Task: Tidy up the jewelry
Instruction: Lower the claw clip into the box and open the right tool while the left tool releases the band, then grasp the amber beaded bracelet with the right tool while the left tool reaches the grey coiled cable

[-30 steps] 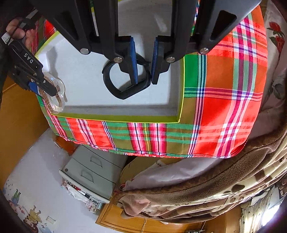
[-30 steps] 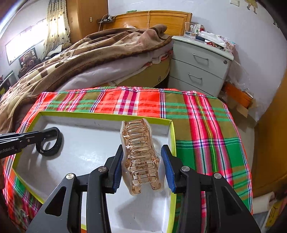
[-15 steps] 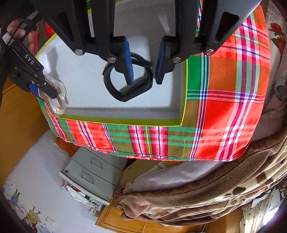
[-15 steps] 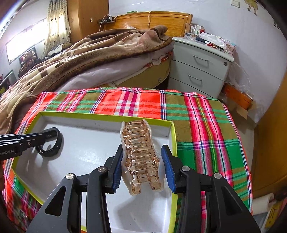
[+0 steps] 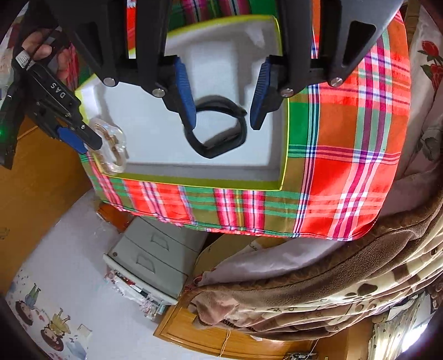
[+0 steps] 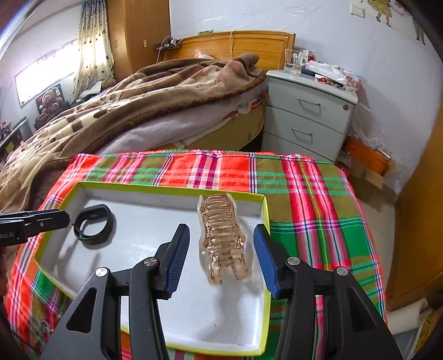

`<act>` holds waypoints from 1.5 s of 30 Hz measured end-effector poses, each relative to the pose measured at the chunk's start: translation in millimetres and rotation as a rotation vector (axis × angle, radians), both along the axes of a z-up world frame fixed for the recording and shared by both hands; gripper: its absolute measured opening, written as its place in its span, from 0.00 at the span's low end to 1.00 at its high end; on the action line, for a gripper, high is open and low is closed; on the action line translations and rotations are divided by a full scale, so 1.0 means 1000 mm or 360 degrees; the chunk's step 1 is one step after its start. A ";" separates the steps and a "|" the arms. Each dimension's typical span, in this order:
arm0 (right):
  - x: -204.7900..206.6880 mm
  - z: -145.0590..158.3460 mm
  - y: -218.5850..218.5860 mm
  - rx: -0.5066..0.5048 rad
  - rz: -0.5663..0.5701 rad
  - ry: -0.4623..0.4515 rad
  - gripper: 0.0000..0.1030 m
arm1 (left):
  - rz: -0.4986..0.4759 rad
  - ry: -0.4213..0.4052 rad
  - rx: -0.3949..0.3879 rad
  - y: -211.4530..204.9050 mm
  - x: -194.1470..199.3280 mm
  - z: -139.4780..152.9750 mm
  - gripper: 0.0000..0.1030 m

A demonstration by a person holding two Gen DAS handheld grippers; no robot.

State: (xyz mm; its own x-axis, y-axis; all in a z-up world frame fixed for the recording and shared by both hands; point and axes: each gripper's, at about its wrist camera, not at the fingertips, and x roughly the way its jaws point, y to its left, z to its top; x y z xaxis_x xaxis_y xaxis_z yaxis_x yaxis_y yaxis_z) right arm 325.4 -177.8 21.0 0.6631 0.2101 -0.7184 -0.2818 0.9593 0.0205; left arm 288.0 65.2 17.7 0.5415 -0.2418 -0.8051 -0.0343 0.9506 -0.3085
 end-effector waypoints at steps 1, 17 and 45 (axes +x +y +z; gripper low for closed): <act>-0.002 0.002 0.000 0.0007 -0.0002 -0.0008 0.48 | -0.0003 -0.0012 -0.0004 0.000 -0.003 0.003 0.41; -0.086 0.040 -0.029 0.0156 -0.0041 -0.0139 0.48 | -0.0002 -0.0160 -0.0042 0.007 -0.084 0.043 0.42; -0.222 -0.023 0.021 0.0249 0.0386 0.0125 0.48 | 0.0021 -0.0132 -0.0134 0.022 -0.199 -0.018 0.53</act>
